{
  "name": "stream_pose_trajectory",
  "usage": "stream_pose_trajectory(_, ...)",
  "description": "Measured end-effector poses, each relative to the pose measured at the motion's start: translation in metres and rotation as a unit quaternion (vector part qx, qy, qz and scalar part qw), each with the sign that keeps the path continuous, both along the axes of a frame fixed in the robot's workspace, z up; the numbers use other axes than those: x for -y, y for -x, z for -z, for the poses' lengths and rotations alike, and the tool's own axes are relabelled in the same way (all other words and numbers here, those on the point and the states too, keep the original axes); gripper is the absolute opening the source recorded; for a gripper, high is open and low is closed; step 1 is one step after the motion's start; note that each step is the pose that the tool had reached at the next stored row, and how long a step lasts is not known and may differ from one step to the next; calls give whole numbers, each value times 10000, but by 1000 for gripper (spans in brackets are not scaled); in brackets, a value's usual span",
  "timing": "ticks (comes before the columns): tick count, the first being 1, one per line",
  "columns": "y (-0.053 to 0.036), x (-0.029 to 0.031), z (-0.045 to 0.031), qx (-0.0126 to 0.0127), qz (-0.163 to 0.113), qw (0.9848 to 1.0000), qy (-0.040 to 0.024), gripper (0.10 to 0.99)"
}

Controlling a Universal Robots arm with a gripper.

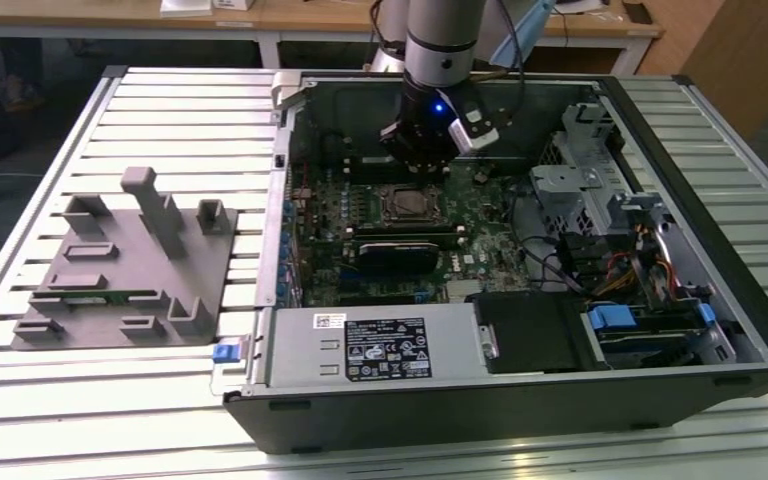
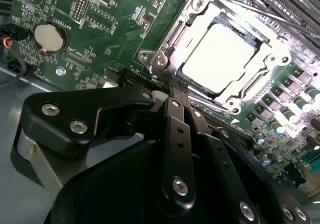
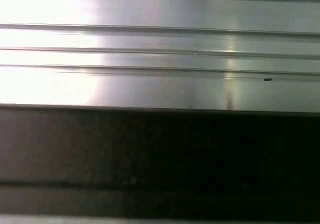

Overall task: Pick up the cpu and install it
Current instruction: 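Install the first cpu locking lever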

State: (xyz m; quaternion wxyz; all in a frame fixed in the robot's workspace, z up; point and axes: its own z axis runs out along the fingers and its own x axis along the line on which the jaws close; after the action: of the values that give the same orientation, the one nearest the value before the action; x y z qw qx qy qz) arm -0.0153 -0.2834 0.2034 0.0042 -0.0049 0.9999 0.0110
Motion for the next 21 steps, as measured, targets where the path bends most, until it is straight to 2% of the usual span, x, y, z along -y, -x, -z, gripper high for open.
stream_pose_trajectory(4,0,1,17,-1,0,10000,74,106)
stream_pose_trajectory(10,1,1,46,-2,-1,9999,123,106)
stream_pose_trajectory(17,0,-24,53,-1,0,9999,116,106)
stream_pose_trajectory(21,0,-33,54,-2,-2,10000,56,106)
